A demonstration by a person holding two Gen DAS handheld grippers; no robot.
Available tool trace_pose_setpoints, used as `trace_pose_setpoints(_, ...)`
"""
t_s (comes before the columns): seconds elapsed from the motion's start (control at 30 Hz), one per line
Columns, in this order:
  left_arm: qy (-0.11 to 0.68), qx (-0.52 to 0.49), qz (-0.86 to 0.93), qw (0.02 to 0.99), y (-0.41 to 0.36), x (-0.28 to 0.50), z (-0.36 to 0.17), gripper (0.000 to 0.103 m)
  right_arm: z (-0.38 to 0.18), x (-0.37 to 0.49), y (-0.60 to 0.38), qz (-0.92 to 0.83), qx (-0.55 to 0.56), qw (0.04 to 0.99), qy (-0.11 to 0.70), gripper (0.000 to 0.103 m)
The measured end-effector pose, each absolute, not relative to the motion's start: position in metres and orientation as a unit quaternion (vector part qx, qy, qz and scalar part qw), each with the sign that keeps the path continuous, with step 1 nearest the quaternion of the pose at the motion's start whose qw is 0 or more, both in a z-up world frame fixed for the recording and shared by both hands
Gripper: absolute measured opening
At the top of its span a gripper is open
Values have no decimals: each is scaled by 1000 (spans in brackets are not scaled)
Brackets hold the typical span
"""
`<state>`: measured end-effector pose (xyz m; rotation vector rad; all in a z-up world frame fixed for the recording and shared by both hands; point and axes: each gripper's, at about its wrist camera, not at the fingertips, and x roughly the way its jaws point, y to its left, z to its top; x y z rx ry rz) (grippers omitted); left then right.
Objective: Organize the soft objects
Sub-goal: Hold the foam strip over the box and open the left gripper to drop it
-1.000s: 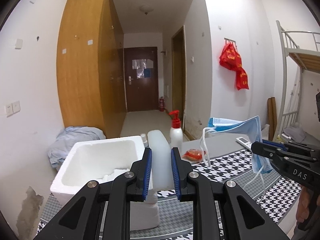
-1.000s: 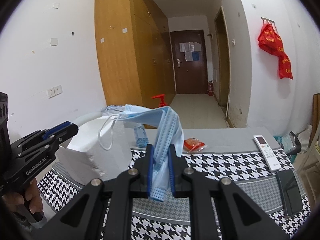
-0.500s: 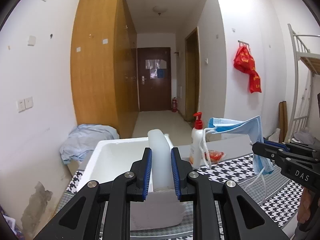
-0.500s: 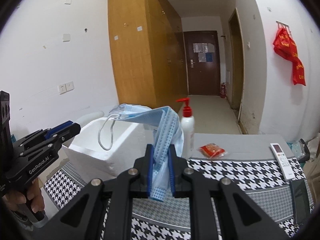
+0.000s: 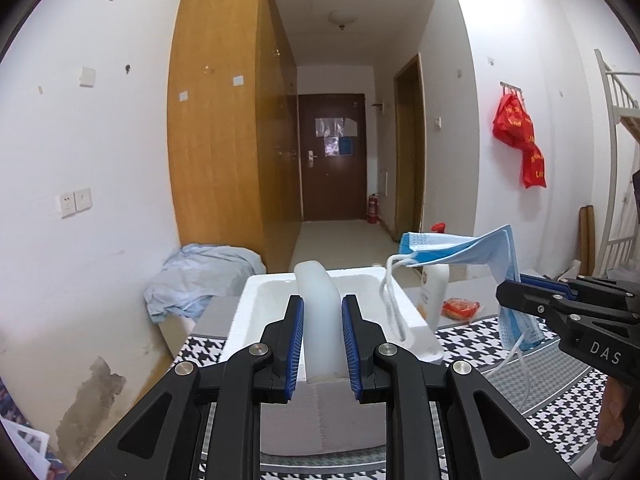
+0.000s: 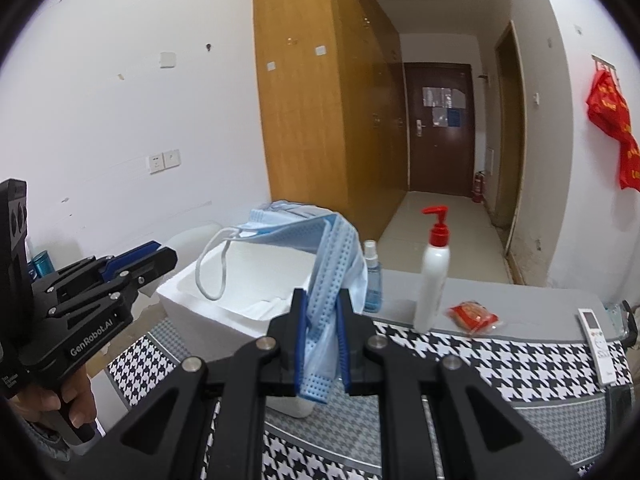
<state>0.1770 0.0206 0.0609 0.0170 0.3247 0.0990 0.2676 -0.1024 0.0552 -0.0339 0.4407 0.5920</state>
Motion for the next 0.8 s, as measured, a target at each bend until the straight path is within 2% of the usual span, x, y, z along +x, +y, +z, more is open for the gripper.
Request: trace_pose_setpoints(0.8,188,5,37,981,32,220,51,21,55,286,-85,277,-21,934,224,17)
